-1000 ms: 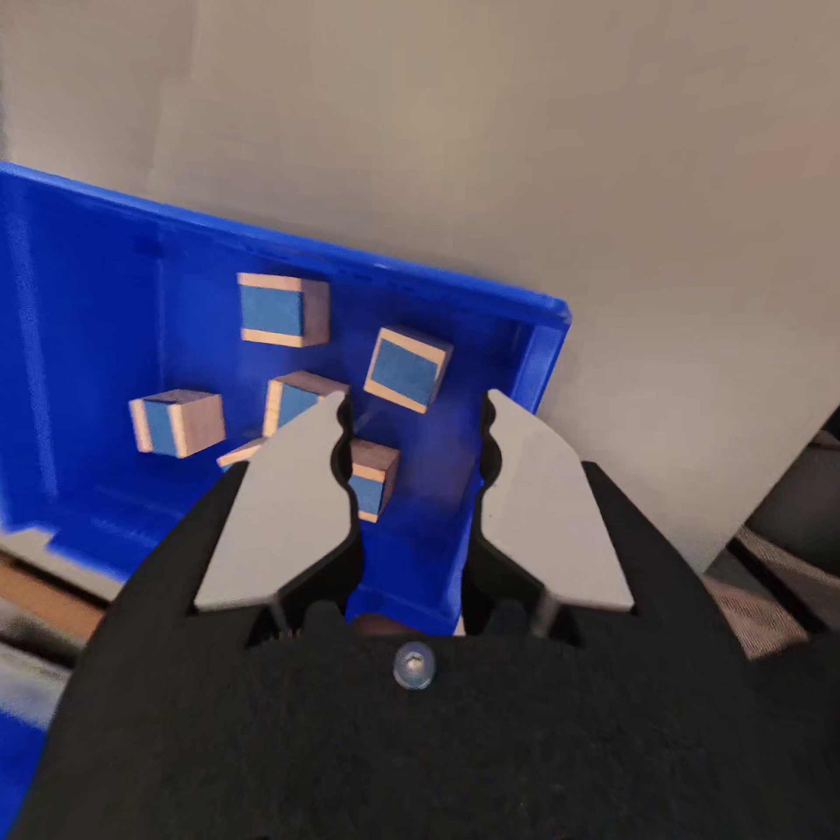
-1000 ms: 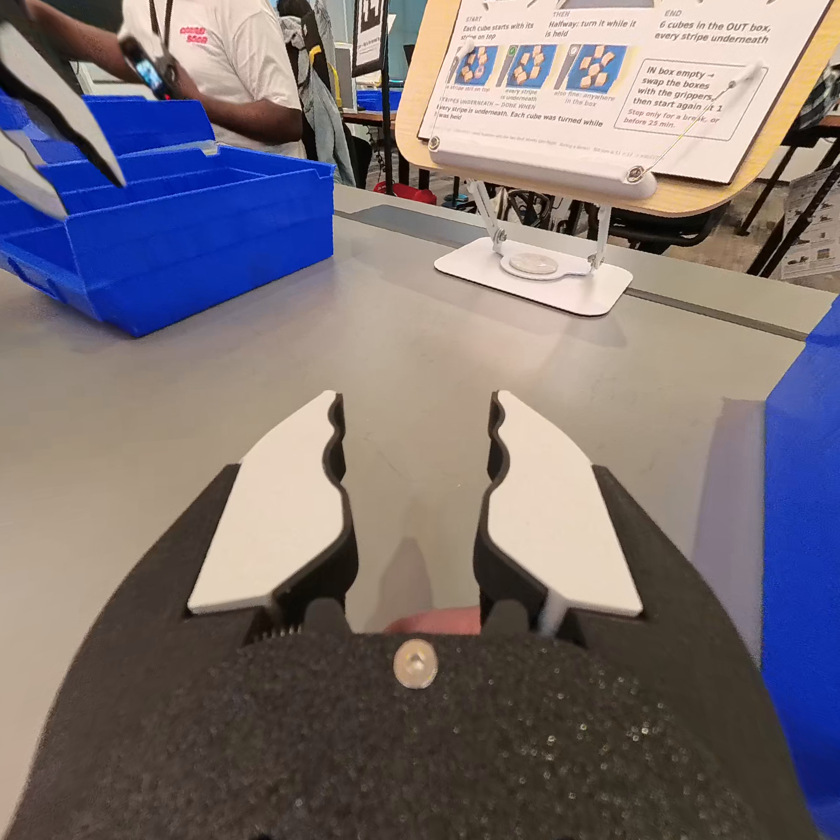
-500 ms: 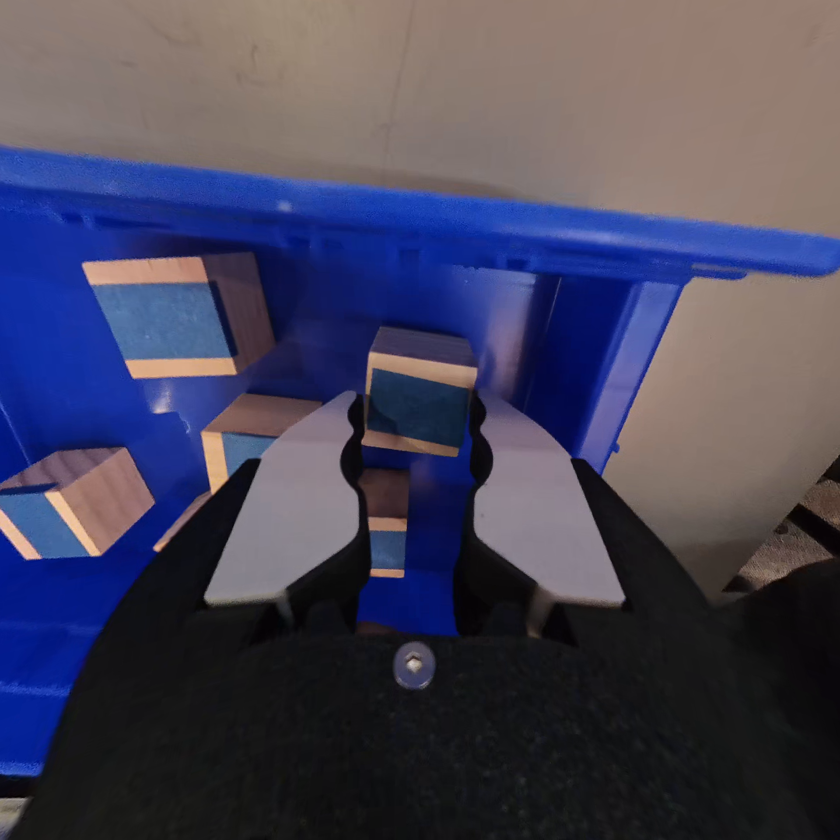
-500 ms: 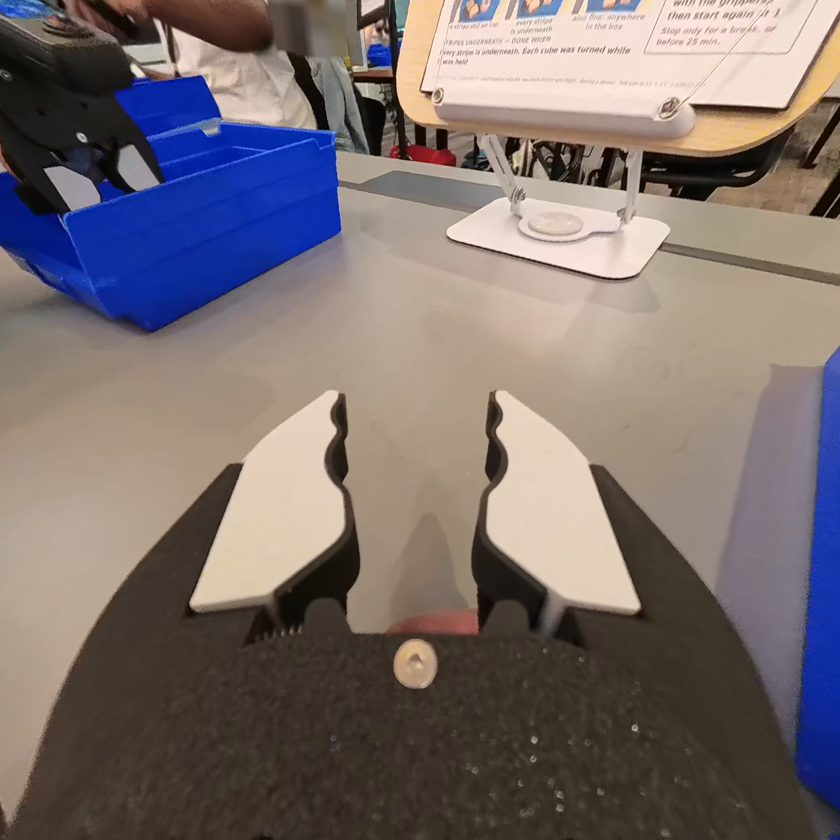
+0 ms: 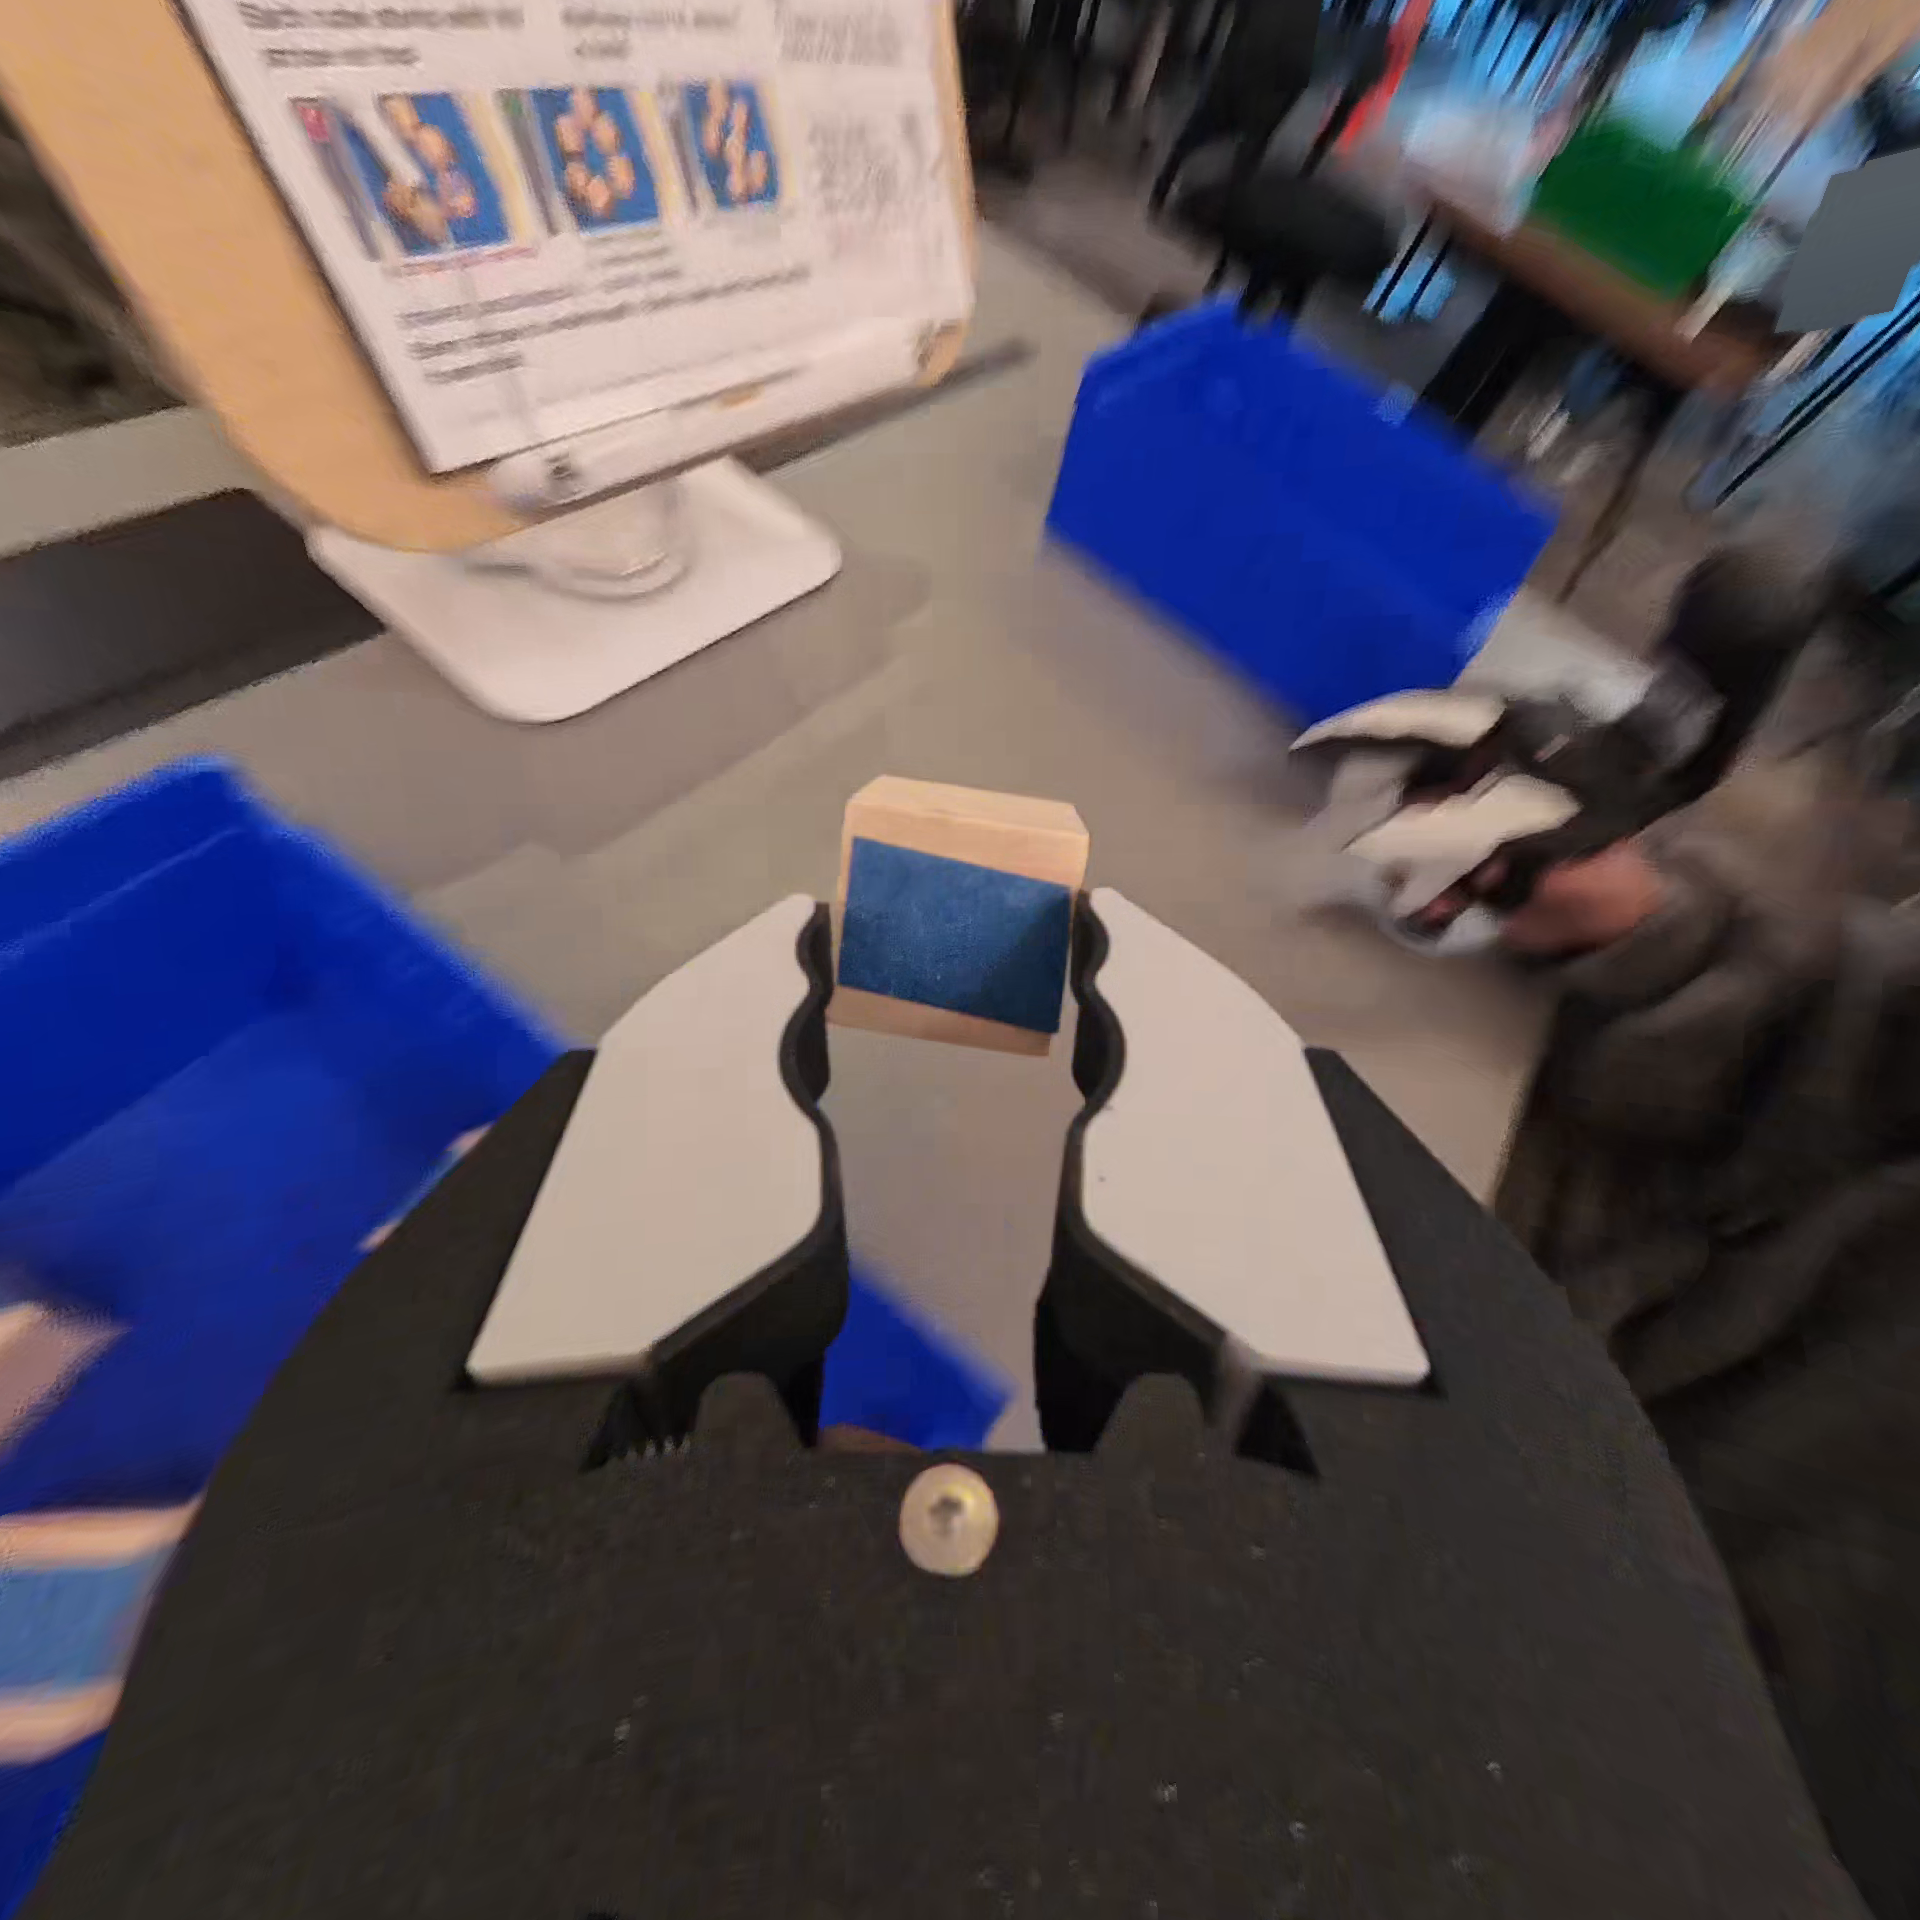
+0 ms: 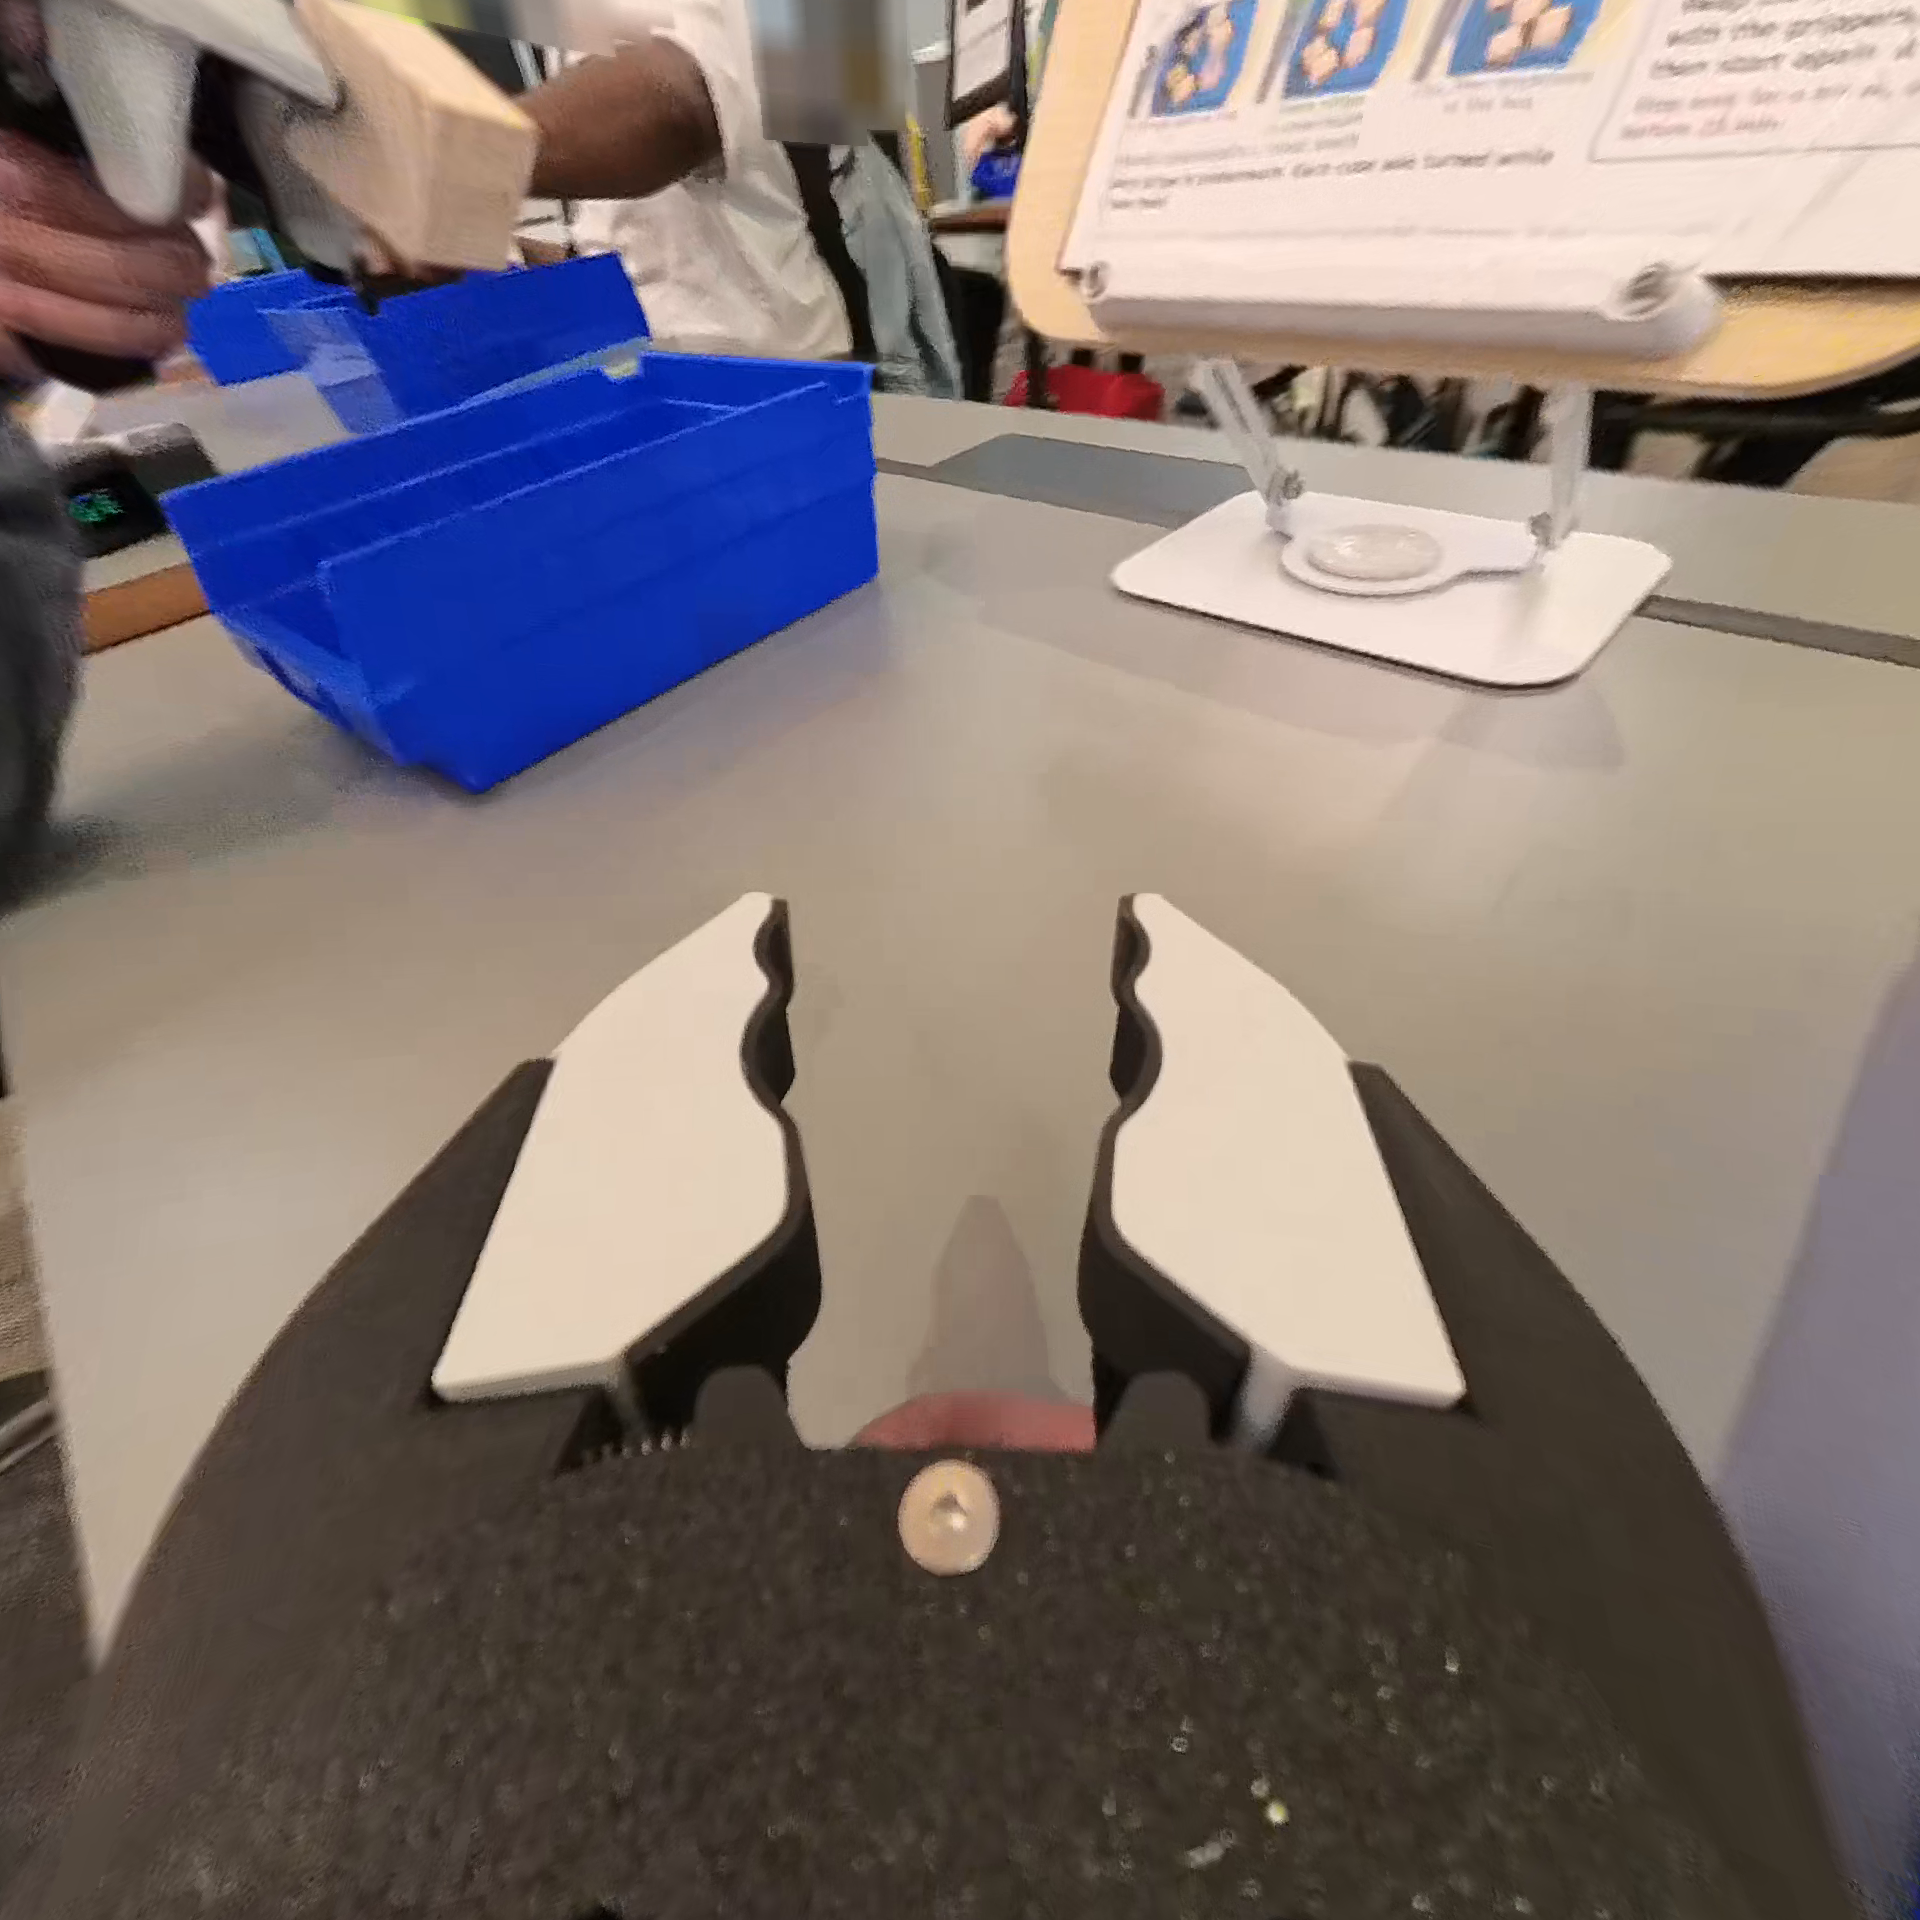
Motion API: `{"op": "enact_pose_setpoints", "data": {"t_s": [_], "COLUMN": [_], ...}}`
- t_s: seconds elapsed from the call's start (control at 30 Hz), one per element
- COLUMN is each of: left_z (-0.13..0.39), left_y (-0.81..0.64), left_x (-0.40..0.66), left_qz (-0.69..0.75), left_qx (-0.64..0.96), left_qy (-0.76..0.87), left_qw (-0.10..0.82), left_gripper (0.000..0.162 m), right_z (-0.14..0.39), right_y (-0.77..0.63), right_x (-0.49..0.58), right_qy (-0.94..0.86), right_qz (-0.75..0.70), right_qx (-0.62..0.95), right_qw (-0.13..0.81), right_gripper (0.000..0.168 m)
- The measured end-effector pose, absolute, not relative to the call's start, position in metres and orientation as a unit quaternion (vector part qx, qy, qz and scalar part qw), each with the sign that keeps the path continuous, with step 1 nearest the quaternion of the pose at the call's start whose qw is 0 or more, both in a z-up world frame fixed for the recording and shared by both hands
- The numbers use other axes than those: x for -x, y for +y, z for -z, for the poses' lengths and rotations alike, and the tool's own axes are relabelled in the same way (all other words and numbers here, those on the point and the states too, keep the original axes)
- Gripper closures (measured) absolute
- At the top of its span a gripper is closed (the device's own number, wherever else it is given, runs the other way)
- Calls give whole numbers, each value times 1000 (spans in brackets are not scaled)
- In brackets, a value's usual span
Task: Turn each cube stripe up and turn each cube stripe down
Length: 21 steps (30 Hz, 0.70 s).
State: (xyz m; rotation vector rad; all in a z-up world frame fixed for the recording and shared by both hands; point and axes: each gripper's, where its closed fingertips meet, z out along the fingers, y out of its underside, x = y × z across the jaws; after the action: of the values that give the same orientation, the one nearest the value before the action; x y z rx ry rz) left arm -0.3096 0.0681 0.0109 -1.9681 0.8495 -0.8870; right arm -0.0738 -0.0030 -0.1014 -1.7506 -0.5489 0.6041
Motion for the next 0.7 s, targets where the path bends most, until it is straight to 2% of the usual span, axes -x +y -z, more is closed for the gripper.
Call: {"op": "enact_pose_setpoints", "data": {"t_s": [0.23, 0.4, 0.7], "left_z": [-14, 0, 35], "left_y": [50, 47, 43], "left_x": [186, 144, 124], "left_qz": [594, 669, 670], "left_qx": [700, 664, 682], "left_qy": [217, 157, 143], "left_qw": [333, 296, 256], "left_gripper": [119, 120, 120], "right_z": [42, 9, 38], "right_y": [11, 26, 34], "right_x": [99, 102, 115], "right_qy": [-216, -102, -100], "right_qz": [-475, -696, -681], "right_qx": [734, 628, 654], "right_qw": [435, 331, 314], "right_gripper": [104, 102, 102]}}
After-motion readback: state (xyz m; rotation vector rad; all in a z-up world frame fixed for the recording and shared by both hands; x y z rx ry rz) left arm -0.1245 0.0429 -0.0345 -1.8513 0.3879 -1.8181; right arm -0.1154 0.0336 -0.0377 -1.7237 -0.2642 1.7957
